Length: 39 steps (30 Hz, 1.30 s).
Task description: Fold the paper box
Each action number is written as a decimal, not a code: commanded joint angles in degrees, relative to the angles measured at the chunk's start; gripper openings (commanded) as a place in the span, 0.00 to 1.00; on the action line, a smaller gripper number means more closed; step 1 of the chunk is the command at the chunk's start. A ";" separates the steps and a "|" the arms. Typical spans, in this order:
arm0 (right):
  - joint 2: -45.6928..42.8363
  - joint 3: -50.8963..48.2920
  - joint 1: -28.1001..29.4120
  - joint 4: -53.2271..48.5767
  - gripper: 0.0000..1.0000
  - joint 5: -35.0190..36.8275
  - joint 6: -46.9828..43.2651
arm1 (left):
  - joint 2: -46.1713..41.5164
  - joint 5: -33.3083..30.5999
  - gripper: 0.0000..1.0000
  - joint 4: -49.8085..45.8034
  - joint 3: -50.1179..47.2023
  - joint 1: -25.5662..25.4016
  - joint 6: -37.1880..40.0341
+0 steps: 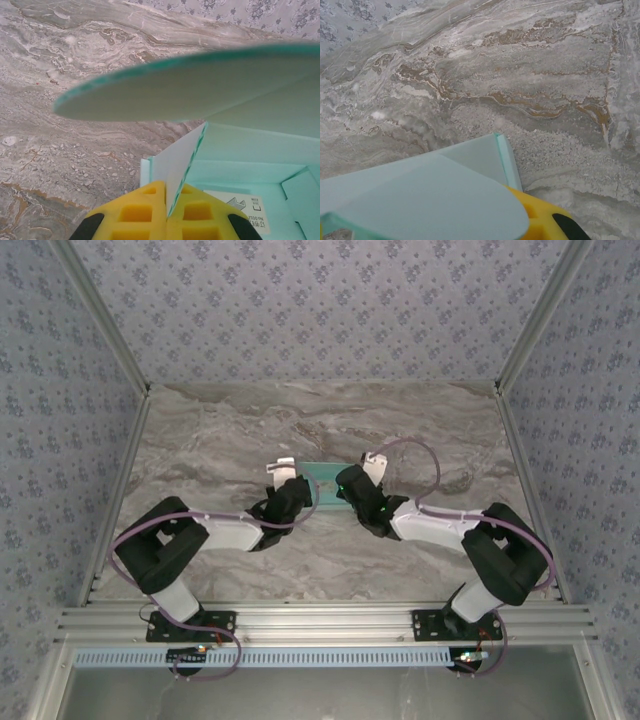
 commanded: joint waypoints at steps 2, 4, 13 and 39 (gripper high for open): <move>0.83 -3.58 0.90 -4.93 0.13 1.52 3.09 | -0.49 -1.20 0.00 -3.54 -3.47 -0.48 -2.04; 0.54 -4.37 1.27 -4.14 0.12 2.10 2.84 | -0.71 -1.43 0.01 -3.21 -4.09 -0.63 -1.83; 1.05 -6.20 4.28 -0.82 0.11 7.98 -4.20 | -2.92 -0.73 0.11 -2.08 -6.72 -0.64 0.20; 0.17 -4.27 5.48 -2.92 0.09 13.03 -9.58 | -26.04 7.13 0.68 -21.98 -12.48 -0.22 5.76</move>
